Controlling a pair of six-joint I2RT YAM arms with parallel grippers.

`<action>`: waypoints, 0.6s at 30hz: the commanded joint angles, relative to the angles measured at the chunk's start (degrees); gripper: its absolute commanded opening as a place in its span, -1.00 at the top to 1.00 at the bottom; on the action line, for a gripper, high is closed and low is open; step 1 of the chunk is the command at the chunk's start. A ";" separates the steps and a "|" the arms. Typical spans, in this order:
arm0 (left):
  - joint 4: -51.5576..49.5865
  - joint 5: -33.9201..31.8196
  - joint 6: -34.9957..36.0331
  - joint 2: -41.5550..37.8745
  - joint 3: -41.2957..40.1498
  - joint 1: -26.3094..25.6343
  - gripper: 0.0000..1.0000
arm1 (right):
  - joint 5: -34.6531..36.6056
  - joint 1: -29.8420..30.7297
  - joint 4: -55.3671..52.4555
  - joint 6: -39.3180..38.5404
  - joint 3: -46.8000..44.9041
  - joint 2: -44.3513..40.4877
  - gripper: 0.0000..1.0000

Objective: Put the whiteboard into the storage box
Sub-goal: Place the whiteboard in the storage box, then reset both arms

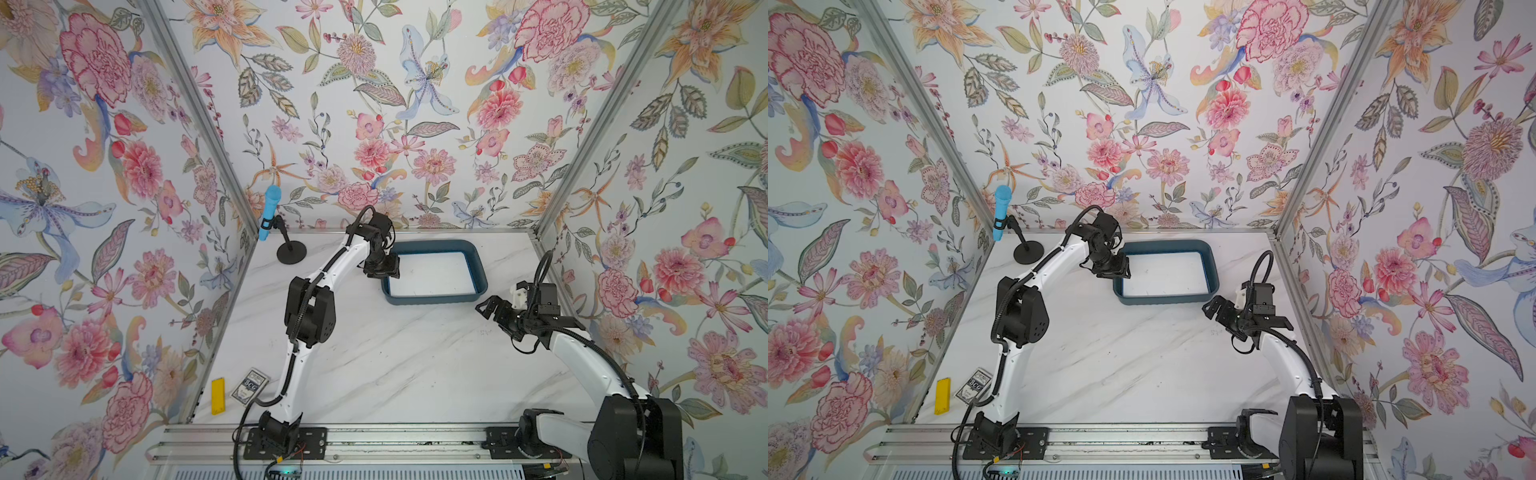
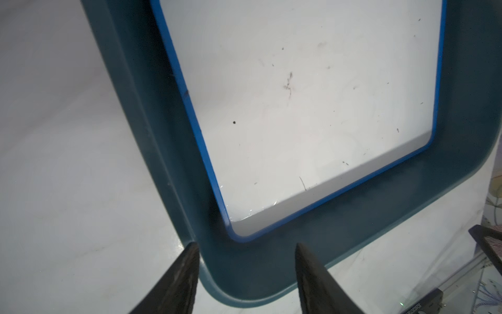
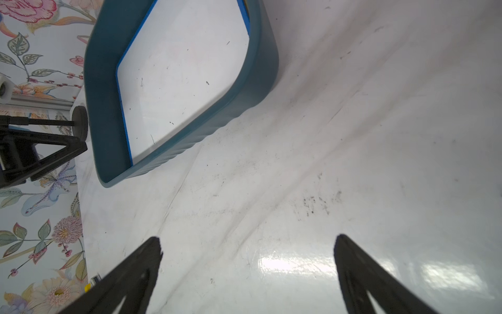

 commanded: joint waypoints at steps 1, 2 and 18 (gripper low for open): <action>-4.37 -9.82 3.78 -5.28 1.31 0.12 -0.29 | 2.97 0.58 -2.43 -1.25 3.02 -0.33 -0.99; -4.81 -11.47 5.13 -6.46 0.74 0.12 -0.34 | 3.73 0.73 -2.93 -1.60 3.74 -0.23 -0.99; 28.53 -35.17 18.41 -40.39 -46.85 6.23 -0.64 | 22.39 0.85 -5.77 -8.95 12.07 -0.60 -1.00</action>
